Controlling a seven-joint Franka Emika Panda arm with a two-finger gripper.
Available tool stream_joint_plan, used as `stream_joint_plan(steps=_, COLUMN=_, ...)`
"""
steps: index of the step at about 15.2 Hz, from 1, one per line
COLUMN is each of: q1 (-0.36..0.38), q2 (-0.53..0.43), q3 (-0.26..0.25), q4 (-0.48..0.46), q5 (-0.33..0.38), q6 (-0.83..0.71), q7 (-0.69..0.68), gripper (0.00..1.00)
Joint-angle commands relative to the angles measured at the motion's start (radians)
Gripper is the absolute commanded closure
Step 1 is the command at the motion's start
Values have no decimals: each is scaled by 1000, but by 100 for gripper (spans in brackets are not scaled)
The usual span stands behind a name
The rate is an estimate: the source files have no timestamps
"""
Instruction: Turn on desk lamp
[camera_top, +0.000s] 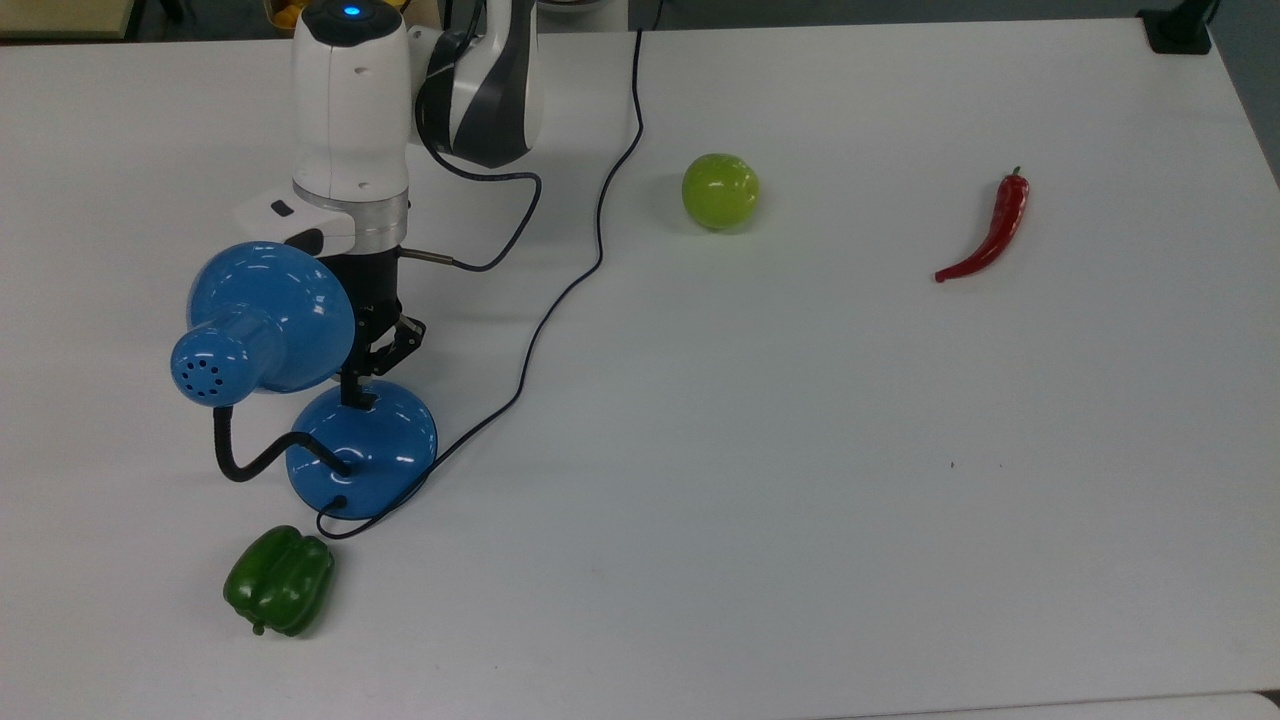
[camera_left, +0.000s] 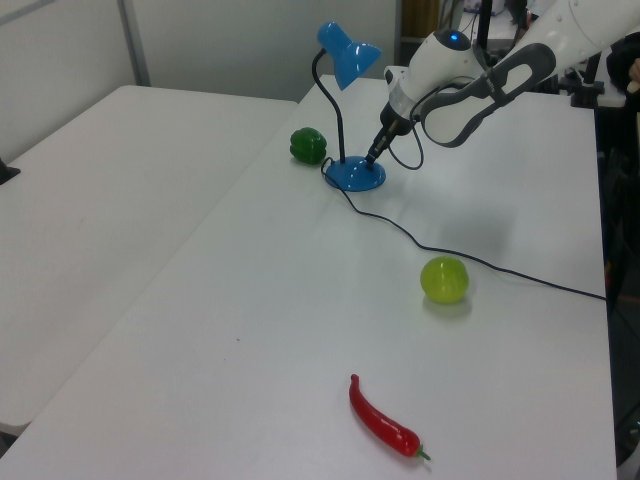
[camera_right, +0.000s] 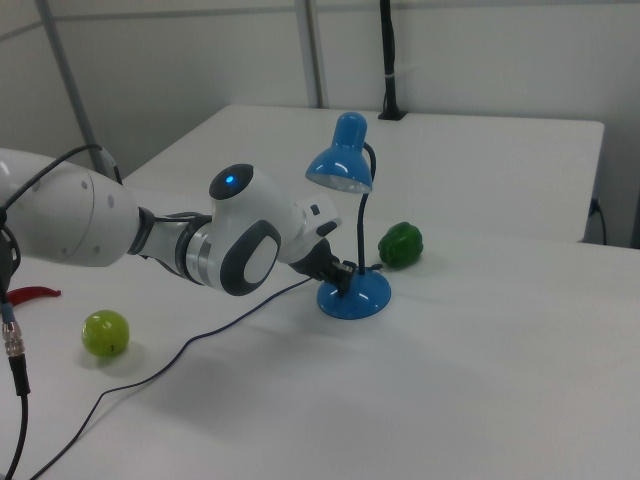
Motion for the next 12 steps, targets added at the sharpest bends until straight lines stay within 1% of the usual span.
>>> stream_joint_plan(steps=1, q1=10, q2=-27, q3=-3, q4=-29, q5=-4, q6=-13, q7=-2, gripper=100)
stream_joint_plan(steps=8, q1=12, q2=2, q3=-2, q4=-27, q5=-5, q6=-10, q7=-13, gripper=100)
stream_joint_plan(steps=12, q1=7, q2=25, q3=0, q4=10, q5=-2, q6=-13, q7=-12, gripper=100)
